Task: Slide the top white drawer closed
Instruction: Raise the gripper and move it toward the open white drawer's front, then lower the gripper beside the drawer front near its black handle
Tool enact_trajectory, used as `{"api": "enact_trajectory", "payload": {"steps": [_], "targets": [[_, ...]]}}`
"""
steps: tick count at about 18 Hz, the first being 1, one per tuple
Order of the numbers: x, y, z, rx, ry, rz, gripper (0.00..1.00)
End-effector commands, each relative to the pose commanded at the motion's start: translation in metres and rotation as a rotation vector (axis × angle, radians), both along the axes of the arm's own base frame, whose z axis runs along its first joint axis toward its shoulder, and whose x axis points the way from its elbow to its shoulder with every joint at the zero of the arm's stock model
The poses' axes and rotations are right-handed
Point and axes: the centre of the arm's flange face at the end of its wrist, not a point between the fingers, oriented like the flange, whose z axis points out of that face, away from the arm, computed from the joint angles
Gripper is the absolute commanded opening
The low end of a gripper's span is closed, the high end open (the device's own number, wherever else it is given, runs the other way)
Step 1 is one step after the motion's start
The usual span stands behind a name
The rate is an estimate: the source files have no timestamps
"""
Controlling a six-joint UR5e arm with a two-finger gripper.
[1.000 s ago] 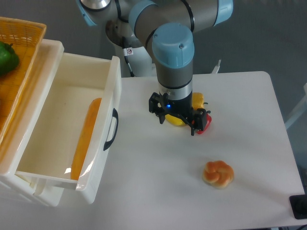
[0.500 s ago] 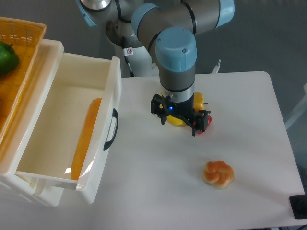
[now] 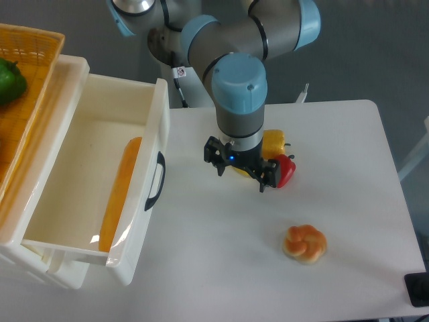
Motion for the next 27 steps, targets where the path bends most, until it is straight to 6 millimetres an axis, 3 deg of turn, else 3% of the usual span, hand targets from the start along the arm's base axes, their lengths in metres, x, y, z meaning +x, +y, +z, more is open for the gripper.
{"api": "enact_trajectory", "payload": {"steps": [4, 7, 13, 27], "targets": [[-0.002, 0.009, -0.023, -0.017, -0.026, 0.085, 1.00], [0.015, 0.028, -0.035, -0.021, -0.033, 0.075, 1.00], [0.019, 0.043, -0.052, -0.006, -0.076, 0.190, 1.00], [0.020, 0.040, -0.067, 0.057, -0.213, 0.257, 1.00]]}}
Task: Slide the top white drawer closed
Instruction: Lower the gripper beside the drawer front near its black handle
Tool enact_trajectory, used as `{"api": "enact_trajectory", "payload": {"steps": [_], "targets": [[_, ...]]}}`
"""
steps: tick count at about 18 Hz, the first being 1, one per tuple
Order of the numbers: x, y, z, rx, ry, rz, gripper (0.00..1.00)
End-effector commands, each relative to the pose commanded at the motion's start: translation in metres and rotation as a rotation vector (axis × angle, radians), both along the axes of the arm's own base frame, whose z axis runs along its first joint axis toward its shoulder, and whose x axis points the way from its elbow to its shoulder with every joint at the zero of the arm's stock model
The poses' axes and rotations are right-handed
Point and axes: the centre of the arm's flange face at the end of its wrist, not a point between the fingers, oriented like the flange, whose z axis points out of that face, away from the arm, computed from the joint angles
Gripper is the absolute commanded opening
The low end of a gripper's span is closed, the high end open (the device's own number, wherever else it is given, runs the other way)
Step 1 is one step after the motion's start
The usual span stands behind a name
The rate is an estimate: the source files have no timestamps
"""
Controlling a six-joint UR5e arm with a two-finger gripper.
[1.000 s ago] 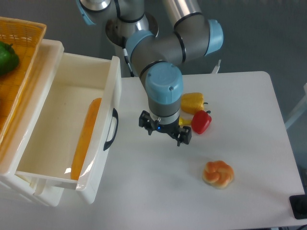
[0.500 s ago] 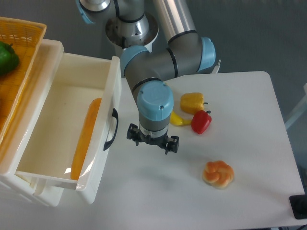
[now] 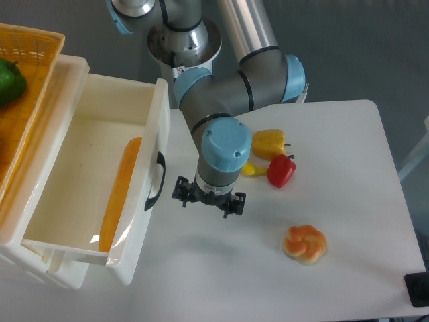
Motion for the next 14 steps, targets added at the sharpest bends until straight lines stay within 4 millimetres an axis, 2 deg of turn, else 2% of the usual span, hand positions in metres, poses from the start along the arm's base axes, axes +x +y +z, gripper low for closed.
{"api": "enact_trajectory", "payload": {"steps": [14], "targets": [[0.0049, 0.0007, 0.0059, 0.019, -0.022, -0.001, 1.00]]}}
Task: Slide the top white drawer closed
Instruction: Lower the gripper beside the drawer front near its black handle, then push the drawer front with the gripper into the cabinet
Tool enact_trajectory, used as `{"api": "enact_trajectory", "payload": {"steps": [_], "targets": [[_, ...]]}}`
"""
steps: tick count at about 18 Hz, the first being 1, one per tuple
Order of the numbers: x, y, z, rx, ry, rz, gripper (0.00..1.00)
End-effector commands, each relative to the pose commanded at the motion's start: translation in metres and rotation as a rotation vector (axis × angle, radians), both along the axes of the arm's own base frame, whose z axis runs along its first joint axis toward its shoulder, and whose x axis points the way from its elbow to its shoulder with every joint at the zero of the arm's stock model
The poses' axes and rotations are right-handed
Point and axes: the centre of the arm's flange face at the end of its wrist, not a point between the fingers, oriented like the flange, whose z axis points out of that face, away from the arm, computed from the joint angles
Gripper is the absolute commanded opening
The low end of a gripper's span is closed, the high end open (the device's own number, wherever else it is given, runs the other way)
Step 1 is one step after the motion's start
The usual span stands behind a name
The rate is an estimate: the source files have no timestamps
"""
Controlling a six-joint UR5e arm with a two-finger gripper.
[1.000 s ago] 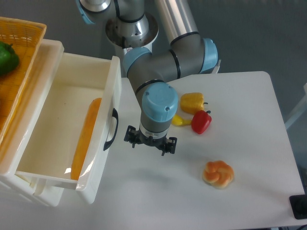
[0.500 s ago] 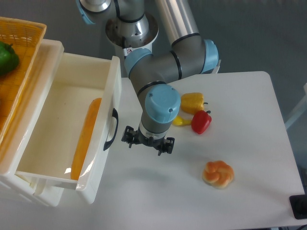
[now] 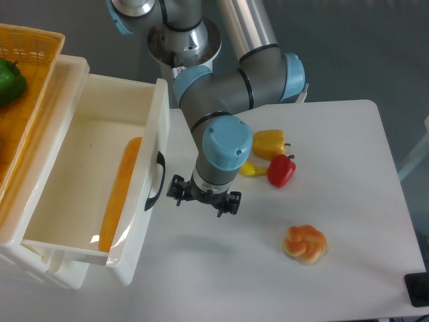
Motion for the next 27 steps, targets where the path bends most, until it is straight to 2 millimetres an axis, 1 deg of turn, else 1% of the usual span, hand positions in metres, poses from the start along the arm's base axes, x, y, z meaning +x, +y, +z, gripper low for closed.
{"api": "enact_trajectory", "payload": {"steps": [2, 4, 10, 15, 18, 22, 27], "targets": [[0.000, 0.000, 0.001, 0.004, -0.002, 0.000, 1.00], [0.005, 0.001, 0.007, 0.015, -0.010, -0.002, 1.00], [0.008, 0.000, 0.013, 0.024, -0.014, -0.003, 1.00], [0.010, 0.000, 0.014, 0.019, -0.020, -0.004, 1.00], [0.011, -0.001, 0.019, 0.024, -0.019, -0.004, 1.00], [0.019, 0.004, 0.018, 0.025, -0.028, -0.017, 1.00], [0.028, 0.008, 0.022, 0.038, -0.033, -0.028, 1.00]]}}
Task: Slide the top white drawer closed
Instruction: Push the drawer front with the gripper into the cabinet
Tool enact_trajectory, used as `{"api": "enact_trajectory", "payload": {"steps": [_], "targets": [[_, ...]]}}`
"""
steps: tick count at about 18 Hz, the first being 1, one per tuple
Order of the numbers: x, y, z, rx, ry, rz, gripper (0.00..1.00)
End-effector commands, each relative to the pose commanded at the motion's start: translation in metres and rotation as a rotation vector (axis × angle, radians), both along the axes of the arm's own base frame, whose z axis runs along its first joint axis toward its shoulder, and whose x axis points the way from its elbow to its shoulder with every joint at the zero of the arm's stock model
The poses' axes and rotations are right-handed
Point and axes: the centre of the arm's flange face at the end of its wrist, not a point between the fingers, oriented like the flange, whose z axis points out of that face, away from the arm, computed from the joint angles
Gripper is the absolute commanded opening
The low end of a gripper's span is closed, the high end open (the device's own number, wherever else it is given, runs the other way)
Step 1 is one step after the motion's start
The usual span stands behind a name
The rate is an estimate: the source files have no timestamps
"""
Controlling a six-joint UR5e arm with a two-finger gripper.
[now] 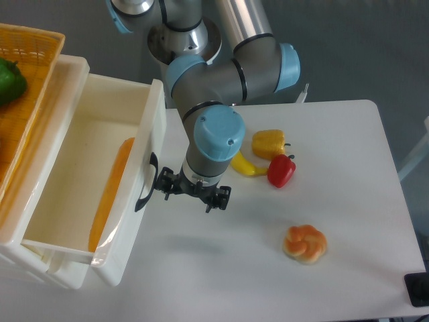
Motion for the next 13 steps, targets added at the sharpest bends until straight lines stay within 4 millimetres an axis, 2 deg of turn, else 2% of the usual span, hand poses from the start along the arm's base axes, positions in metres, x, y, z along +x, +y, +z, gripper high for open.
{"api": "enact_trajectory", "payload": {"steps": [13], "targets": [[0.025, 0.010, 0.008, 0.005, -0.011, -0.021, 1.00]]}}
